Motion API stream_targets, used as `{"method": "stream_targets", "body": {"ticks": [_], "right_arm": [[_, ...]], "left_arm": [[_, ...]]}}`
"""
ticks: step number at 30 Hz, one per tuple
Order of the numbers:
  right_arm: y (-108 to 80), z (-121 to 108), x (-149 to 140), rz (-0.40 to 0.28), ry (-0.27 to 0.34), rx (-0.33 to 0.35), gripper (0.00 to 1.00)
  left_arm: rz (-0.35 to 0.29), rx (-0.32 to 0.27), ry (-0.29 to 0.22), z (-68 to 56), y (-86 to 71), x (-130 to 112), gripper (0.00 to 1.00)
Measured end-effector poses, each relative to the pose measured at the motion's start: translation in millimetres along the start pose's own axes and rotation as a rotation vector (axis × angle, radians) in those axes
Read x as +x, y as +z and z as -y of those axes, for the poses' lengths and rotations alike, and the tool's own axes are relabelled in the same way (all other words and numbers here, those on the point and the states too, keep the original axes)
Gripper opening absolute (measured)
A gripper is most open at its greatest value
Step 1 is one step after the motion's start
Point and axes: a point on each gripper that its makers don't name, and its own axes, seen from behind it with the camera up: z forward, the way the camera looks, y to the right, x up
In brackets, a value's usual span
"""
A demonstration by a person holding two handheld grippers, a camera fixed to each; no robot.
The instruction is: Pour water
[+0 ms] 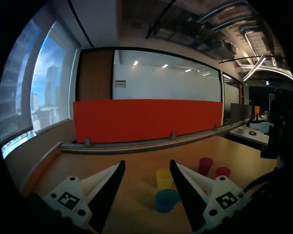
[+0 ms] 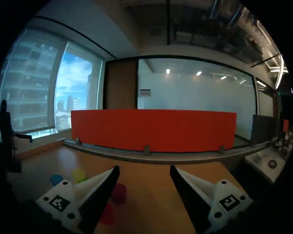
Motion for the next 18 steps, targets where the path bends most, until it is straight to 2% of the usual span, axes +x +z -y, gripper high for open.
{"method": "stream_targets", "body": {"ticks": [9, 18], "right_arm": [[-0.2, 35.2, 4.1, 0.030, 0.000, 0.191, 0.99], [-13.2, 81.5, 9.0, 0.040, 0.031, 0.407, 0.99]], "left_arm": [[0.012, -0.131, -0.012, -24.6, -4.4, 9.6, 0.84], [0.006, -0.245, -0.014, -45.2, -10.4, 17.2, 0.84]]}}
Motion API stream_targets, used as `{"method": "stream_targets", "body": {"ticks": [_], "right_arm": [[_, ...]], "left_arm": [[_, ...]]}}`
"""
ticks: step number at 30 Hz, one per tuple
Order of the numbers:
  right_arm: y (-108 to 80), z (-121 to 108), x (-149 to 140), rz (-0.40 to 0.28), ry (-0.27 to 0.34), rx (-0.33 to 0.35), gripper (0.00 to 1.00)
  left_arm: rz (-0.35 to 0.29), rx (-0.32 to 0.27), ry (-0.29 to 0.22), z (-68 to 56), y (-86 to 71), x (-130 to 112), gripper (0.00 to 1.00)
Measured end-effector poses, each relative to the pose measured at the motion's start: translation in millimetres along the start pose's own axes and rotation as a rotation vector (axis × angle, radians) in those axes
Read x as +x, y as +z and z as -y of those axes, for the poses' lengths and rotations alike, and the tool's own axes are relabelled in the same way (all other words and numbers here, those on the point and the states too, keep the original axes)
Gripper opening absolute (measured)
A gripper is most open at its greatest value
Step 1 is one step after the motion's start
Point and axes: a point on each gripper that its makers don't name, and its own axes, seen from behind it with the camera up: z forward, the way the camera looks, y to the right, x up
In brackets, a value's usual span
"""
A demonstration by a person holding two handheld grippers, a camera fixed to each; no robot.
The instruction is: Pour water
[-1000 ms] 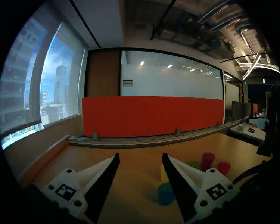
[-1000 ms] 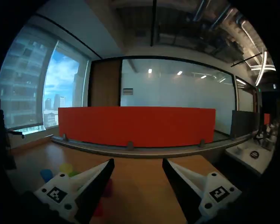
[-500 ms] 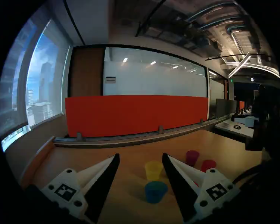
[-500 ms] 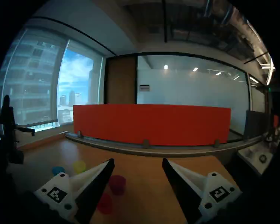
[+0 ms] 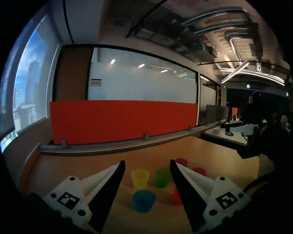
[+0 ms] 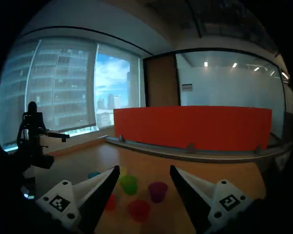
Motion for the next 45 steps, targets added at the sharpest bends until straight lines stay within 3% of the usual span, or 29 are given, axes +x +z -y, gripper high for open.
{"method": "stream_targets", "body": {"ticks": [9, 18, 30, 45], "right_arm": [[-0.7, 13.5, 2.3, 0.011, -0.006, 0.069, 0.99], [0.1, 17.2, -4.6, 0.039, -0.026, 0.094, 0.99], [6.2, 19.1, -10.1, 0.090, -0.050, 0.112, 0.99], [20.1, 24.4, -34.8, 0.250, -0.125, 0.160, 0.99]], "left_arm": [[-0.002, -0.087, -0.016, -19.2, 0.0, 4.8, 0.84], [0.003, -0.118, -0.020, -22.3, 4.3, 8.3, 0.84], [0.028, -0.123, -0.002, -17.5, 7.7, 2.6, 0.84], [0.070, -0.090, 0.062, -13.4, 6.0, -17.6, 0.84]]}}
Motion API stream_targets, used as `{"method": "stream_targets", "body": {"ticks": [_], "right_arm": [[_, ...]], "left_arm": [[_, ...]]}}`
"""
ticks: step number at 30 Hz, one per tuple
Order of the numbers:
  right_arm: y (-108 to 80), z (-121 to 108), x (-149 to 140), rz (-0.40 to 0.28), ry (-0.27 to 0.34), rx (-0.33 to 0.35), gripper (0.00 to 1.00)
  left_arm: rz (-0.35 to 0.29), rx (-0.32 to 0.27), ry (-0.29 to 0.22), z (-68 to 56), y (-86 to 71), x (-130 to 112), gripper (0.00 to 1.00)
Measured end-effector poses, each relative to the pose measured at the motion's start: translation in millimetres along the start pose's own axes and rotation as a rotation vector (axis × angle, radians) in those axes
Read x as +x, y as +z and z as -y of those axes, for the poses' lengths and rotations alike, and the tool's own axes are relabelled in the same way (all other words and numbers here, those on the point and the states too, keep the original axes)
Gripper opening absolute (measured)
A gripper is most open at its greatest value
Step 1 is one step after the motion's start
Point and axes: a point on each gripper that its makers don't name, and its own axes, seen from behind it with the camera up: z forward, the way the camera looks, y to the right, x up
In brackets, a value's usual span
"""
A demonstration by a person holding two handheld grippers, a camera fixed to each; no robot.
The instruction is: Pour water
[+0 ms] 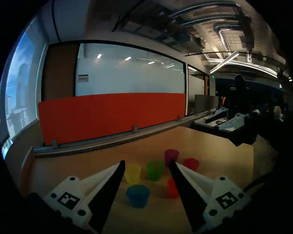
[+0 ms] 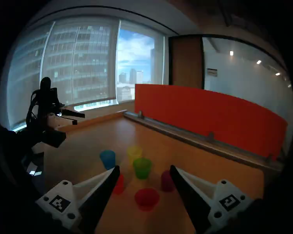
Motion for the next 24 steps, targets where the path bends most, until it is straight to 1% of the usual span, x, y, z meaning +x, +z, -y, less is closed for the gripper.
{"method": "stream_targets", "body": {"ticks": [5, 9, 15, 18, 24], "right_arm": [[7.5, 2.3, -6.0, 0.056, -0.026, 0.018, 0.99], [13.1, 2.0, -10.4, 0.090, -0.038, 0.027, 1.00], [21.1, 3.0, -16.6, 0.135, -0.051, 0.045, 0.99], [26.6, 3.1, -20.1, 0.153, -0.061, 0.052, 1.00], [41.1, 0.5, -30.5, 0.193, -0.073, 0.066, 1.00]], "left_arm": [[-0.001, 0.029, 0.019, 2.9, -2.5, -2.5, 0.84], [-0.003, 0.044, 0.023, 4.4, -4.8, -3.4, 0.84], [-0.001, 0.036, 0.021, 2.7, -5.4, -5.4, 0.84], [0.004, 0.037, 0.019, 3.7, -5.1, -7.3, 0.84], [0.031, 0.030, 0.016, 4.9, -3.6, -16.6, 0.84]]}}
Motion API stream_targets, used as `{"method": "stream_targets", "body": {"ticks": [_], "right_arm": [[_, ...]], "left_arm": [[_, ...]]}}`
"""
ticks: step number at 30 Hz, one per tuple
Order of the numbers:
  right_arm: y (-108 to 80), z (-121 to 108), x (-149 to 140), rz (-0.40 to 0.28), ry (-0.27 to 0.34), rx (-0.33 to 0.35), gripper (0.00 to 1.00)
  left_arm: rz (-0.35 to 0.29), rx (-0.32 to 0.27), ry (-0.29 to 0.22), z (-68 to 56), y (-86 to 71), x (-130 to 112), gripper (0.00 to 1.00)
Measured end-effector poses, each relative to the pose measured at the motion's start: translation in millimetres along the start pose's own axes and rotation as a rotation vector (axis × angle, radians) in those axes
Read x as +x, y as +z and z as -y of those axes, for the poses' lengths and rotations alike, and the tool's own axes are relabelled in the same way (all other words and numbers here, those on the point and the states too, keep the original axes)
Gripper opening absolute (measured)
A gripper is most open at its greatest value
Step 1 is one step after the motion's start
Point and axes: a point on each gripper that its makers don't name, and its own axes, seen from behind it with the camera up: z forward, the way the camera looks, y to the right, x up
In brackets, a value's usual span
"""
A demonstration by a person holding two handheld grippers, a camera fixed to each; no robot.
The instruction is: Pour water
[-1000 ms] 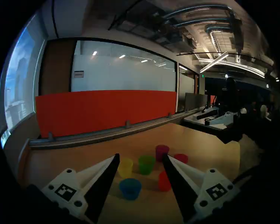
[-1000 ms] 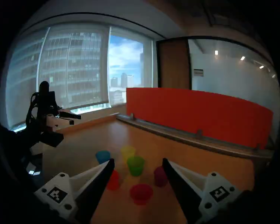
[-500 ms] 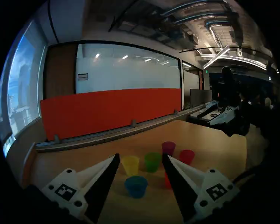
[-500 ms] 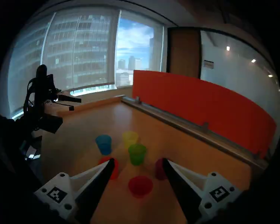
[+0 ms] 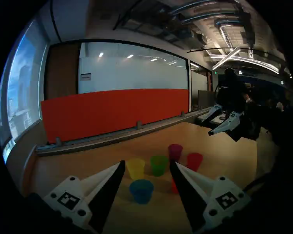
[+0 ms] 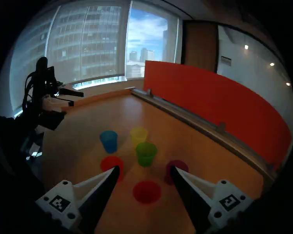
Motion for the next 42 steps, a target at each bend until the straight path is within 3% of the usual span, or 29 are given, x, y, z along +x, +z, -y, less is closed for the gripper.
{"method": "stream_targets", "body": {"ticks": [18, 42], "right_arm": [[50.6, -10.2, -16.2, 0.094, -0.043, 0.022, 1.00], [118.9, -5.1, -30.8, 0.201, -0.052, 0.068, 1.00]], "left_arm": [[0.103, -0.006, 0.007, 5.8, 10.2, -44.9, 0.84], [0.180, -0.001, 0.004, 19.4, 24.2, -91.5, 0.84]]}}
